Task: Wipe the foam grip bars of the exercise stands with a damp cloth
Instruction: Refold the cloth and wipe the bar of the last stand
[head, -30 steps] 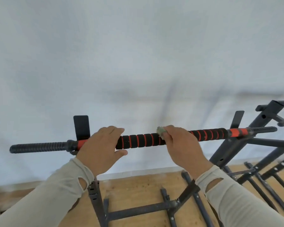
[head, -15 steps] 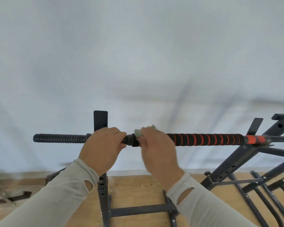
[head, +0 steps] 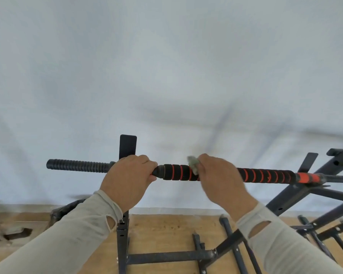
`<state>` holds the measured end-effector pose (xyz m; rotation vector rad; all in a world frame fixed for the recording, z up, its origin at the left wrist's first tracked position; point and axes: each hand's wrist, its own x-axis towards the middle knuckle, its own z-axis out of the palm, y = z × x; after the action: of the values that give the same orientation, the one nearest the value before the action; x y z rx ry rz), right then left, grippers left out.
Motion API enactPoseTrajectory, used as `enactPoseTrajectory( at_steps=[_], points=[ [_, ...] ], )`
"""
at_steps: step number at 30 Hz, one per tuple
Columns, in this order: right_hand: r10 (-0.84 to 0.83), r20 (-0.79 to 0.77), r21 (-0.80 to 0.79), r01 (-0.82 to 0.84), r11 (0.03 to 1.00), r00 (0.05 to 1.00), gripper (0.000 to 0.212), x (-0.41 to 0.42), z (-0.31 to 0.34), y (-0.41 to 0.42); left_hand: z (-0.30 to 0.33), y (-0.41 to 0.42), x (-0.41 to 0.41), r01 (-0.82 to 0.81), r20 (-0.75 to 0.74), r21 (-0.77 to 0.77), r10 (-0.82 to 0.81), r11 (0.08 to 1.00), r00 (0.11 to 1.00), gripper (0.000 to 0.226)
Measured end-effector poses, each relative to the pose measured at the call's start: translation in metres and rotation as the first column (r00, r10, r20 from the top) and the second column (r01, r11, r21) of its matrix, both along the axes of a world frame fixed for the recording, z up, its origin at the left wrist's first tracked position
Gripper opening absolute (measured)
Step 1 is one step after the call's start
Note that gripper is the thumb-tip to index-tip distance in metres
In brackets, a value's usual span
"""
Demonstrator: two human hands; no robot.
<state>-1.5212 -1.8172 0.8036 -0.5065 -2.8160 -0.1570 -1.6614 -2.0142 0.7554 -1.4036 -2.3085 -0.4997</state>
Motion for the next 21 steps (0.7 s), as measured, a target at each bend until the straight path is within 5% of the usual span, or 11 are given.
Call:
enactPoseTrajectory(
  at_steps=[3,7,10,13,16,18,21],
  points=[
    [0.136,-0.205,-0.031,-0.145,0.989,0.969,0.028,-0.024,-0.001,-0.046,-0.001,-0.001,0.001,0.01,-0.008,0.025,-0.01,1.0,1.0,0.017],
    [0.197,-0.192,-0.155,-0.228,0.961,0.961,0.02,-0.043,-0.022,-0.068,-0.003,-0.002,-0.001,0.012,-0.009,0.044,-0.012,0.999,1.0,0.019],
    [0.293,-0.163,-0.108,-0.312,0.944,0.942,0.011,-0.022,-0.025,-0.041,-0.002,-0.003,0.0,0.016,-0.023,0.03,-0.015,0.999,1.0,0.017],
    [0.234,0.004,0.028,-0.234,0.972,0.972,0.036,0.001,-0.013,-0.002,-0.001,-0.003,0.001,-0.002,-0.031,0.029,0.003,1.0,1.0,0.023],
    [0.061,0.128,0.093,-0.074,0.993,0.99,0.022,0.019,-0.001,0.027,-0.001,-0.002,0.002,-0.008,-0.034,0.036,0.009,0.999,0.999,0.025],
    [0.002,0.081,0.092,-0.01,0.996,0.997,0.005,0.023,0.003,0.03,-0.002,-0.002,0.004,-0.013,-0.043,0.043,0.015,0.999,0.999,0.026],
    [-0.037,-0.111,-0.05,0.032,0.998,0.993,0.017,0.01,-0.002,-0.002,-0.004,-0.002,0.005,-0.018,-0.057,0.047,0.02,0.999,0.998,0.027]
  ],
)
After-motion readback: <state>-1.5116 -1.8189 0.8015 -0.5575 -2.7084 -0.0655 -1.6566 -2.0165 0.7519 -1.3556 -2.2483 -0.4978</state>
